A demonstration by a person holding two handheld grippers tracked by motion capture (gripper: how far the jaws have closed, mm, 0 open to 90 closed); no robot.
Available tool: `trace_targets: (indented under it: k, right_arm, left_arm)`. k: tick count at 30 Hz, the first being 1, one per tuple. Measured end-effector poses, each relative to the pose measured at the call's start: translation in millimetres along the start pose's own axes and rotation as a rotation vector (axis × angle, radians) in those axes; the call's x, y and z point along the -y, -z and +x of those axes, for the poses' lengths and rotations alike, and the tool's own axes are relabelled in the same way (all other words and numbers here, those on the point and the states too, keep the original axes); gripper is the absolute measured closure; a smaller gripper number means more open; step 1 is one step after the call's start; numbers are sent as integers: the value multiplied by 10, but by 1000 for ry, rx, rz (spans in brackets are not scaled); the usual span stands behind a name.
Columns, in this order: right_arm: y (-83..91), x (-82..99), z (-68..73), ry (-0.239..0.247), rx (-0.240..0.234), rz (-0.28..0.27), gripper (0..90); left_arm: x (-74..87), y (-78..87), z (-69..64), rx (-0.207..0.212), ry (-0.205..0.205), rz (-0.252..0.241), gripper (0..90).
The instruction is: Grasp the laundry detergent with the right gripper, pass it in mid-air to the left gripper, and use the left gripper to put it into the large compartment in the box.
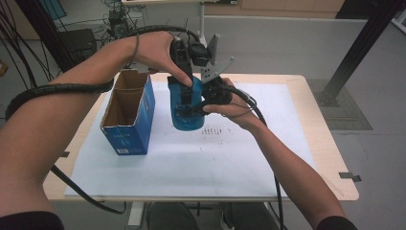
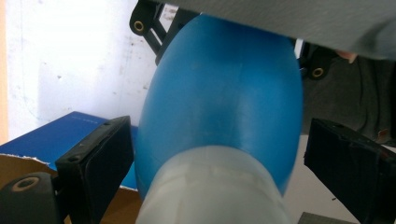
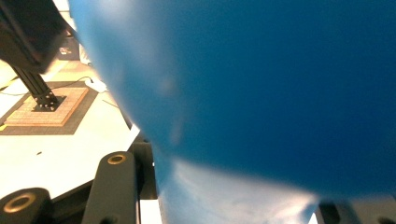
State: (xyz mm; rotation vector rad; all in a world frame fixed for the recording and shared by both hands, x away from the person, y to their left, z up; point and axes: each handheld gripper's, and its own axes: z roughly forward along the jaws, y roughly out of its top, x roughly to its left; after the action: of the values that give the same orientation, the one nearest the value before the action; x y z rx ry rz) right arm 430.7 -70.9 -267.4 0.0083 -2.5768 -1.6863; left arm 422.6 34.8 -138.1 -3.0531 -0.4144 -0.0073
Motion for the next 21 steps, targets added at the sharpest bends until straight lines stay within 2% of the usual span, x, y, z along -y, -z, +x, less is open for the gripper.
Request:
trace_targets:
  k: [6, 21]
  right_arm:
    - [8, -1, -11, 13, 7, 1, 455]
    - [12, -10, 1, 2, 1, 0, 455]
  left_arm:
    - [3, 5, 26, 5, 6, -18, 90]
    - [-11, 15, 17, 6, 5, -7, 92]
